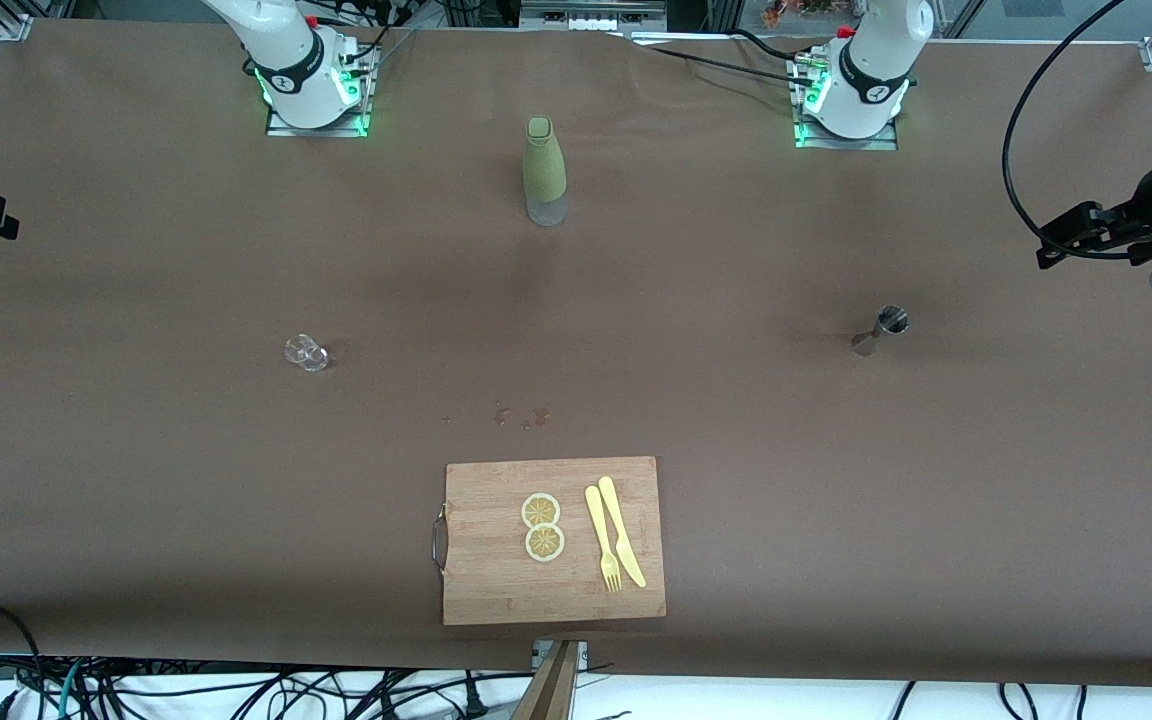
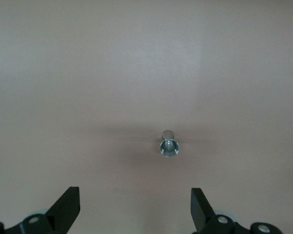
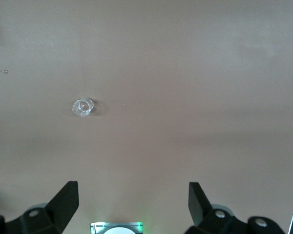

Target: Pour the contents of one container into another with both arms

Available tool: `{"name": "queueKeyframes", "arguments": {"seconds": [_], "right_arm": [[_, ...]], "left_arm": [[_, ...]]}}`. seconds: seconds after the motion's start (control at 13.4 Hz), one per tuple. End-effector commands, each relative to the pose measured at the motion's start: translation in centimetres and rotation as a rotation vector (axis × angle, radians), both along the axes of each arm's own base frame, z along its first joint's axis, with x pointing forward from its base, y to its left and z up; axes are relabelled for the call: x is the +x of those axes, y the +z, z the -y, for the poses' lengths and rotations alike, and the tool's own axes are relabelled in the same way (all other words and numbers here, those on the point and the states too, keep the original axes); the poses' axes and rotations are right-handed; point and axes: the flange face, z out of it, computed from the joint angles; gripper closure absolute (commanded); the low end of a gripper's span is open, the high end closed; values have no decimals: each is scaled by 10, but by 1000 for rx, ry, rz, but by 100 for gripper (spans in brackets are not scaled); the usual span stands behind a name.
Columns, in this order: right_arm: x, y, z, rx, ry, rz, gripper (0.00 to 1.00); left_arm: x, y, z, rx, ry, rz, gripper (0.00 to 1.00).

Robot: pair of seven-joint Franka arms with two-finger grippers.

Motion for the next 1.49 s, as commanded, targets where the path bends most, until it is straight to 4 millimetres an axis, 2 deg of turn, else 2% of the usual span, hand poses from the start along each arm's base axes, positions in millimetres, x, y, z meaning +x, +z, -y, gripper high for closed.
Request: {"name": "queueKeyframes", "arguments": {"seconds": [0.0, 1.42], "right_arm": [[-3, 1, 0, 18, 10, -2, 0], [-3, 0, 3, 18, 7, -4, 0]], "left_arm": [[-2, 8, 2, 30, -8, 11, 0], [-4, 0, 1, 14, -27, -22, 0]]}}
